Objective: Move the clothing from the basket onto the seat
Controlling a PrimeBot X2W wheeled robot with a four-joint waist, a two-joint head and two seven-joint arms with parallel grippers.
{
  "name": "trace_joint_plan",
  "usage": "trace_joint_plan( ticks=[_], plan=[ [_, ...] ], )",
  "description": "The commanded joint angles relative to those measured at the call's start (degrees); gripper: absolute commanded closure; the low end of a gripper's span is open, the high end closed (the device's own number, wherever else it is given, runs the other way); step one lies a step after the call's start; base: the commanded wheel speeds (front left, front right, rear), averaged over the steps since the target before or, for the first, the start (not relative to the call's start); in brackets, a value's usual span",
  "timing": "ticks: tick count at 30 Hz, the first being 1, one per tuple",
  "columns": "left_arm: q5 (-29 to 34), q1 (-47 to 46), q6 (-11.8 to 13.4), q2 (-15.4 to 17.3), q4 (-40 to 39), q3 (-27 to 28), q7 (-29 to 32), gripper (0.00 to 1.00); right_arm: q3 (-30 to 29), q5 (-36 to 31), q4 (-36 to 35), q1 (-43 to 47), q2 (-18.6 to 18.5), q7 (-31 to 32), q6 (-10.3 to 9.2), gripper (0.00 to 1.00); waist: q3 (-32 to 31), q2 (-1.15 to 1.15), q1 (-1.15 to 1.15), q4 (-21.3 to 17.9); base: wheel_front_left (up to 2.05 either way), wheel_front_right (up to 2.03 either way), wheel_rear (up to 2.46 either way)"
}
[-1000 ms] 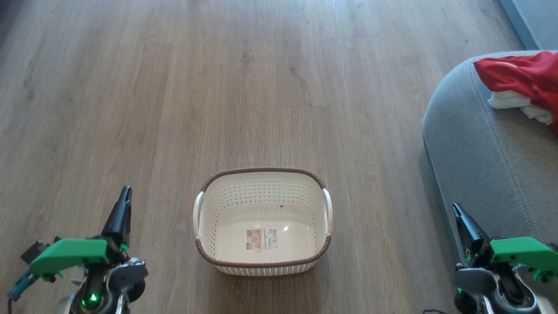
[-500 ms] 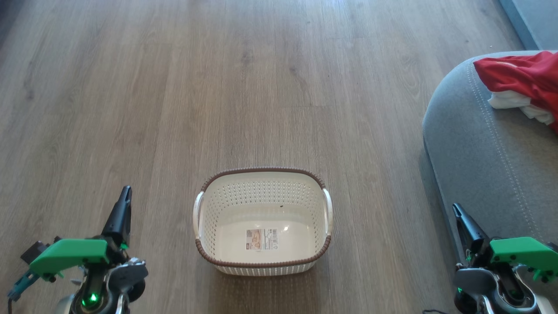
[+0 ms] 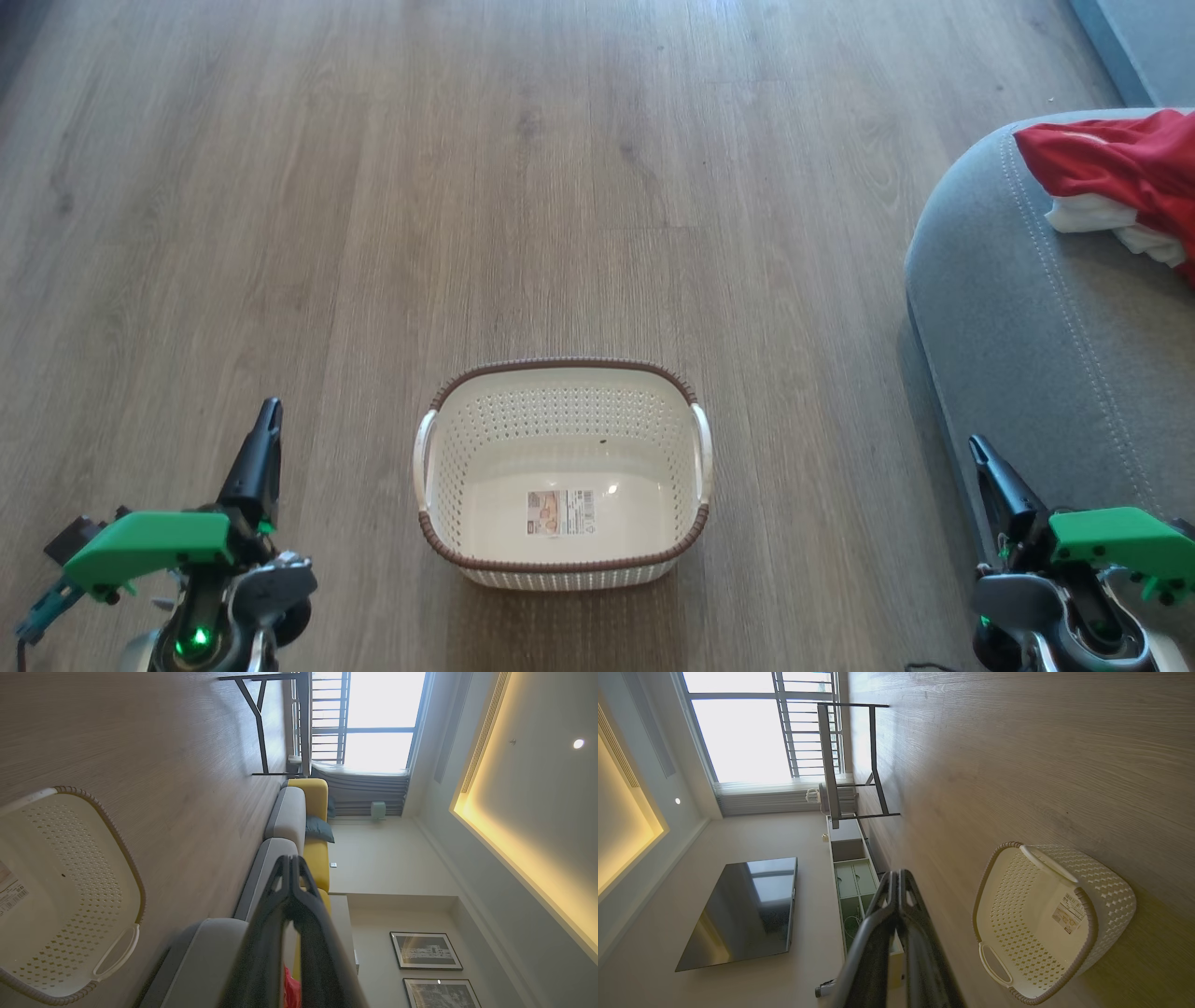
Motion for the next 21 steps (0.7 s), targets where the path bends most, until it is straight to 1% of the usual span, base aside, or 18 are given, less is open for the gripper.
trace_joint_plan(
  ticks=[1, 21],
  plan=[
    [-0.3, -1.6, -0.4, 0.3, -2.1, 2.1, 0.2, 1.0, 1.0, 0.4, -2.3, -2.9, -0.5, 0.4, 0.4, 1.0, 0.0, 0.0, 0.0, 0.0, 0.0, 0.0, 0.0],
    [-0.3, -1.6, -0.4, 0.3, -2.1, 2.1, 0.2, 1.0, 1.0, 0.4, -2.3, -2.9, -0.5, 0.4, 0.4, 1.0, 0.0, 0.0, 0.0, 0.0, 0.0, 0.0, 0.0]
  ],
)
